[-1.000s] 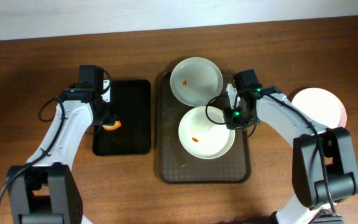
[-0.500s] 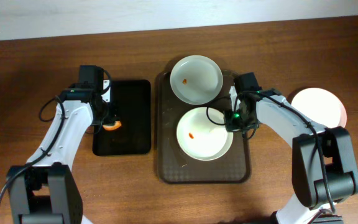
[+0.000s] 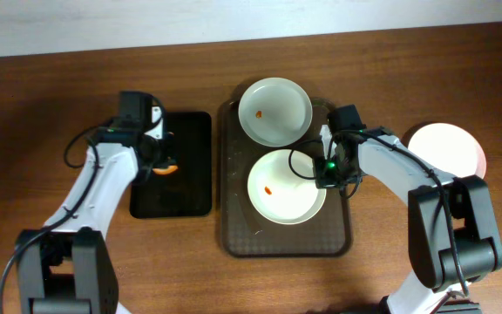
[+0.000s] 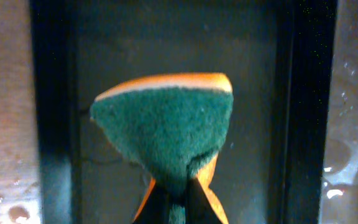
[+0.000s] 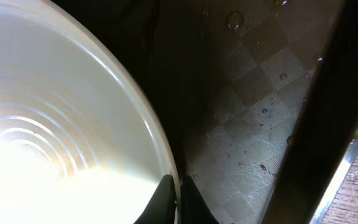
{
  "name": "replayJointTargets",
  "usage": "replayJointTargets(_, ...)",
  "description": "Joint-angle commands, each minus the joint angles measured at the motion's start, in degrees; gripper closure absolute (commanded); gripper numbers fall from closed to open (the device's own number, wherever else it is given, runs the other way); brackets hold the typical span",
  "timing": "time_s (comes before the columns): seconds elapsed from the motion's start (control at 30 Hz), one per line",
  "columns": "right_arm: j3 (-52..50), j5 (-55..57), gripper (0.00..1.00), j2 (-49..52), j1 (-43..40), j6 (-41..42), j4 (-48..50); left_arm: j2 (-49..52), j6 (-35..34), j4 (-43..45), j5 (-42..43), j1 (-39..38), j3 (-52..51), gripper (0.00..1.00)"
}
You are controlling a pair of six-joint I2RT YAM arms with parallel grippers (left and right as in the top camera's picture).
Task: Clean dirty plates on tray and stack at the side
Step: 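Hold the plate with right gripper and bring sponge toward it, then scrub the plate with the sponge in the left gripper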
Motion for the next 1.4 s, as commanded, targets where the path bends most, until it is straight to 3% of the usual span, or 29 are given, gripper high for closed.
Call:
replayJointTargets(0.0,-0.6,2.9,0.96,0.9,0.0,0.6,0.0,2.7,0.3,4.2,-1.7,-0.8,-5.0,1.0)
replayJointTargets(0.27,-0.6,2.9,0.96,0.9,0.0,0.6,-0.1,13.6,-0.8,5.8,0.1,-0.8,-5.5,1.0)
replayJointTargets(0.43,-0.6,2.9,0.96,0.9,0.0,0.6,-0.3,6.7,-0.8,-4.3,0.8,-0.6,1.3,1.0)
replayJointTargets(0.5,-0.6,2.9,0.96,0.9,0.0,0.6,-0.3,1.3,-0.8,-3.5,0.9,-0.7,2.5,1.0)
replayJointTargets(0.67,-0.6,2.9,0.96,0.9,0.0,0.6,-0.8,1.1,-0.3,-4.2,0.3,-1.7,2.9,1.0)
replayJointTargets(0.8,-0.6,2.7,0.96,0.9,0.0,0.7,-1.6,1.1,-0.4,-9.4,6.0,-8.2,11.0,1.0)
replayJointTargets(1.1,-0.6,5.4,0.96,0.9,0.0,17.2,-3.1,9.7,-18.6,3.3,14.4,-27.9,12.0,1.0)
replayJointTargets(1.2,-0.6,5.9,0.96,0.9,0.0,17.2,-3.1,14.5,-22.9,6.1,15.5,-30.0,12.0,1.0)
replayJointTargets(1.37,-0.6,6.0,0.96,0.9,0.0,17.2,-3.1,22.0,-24.0,8.8,23.1,-29.5,12.0,1.0)
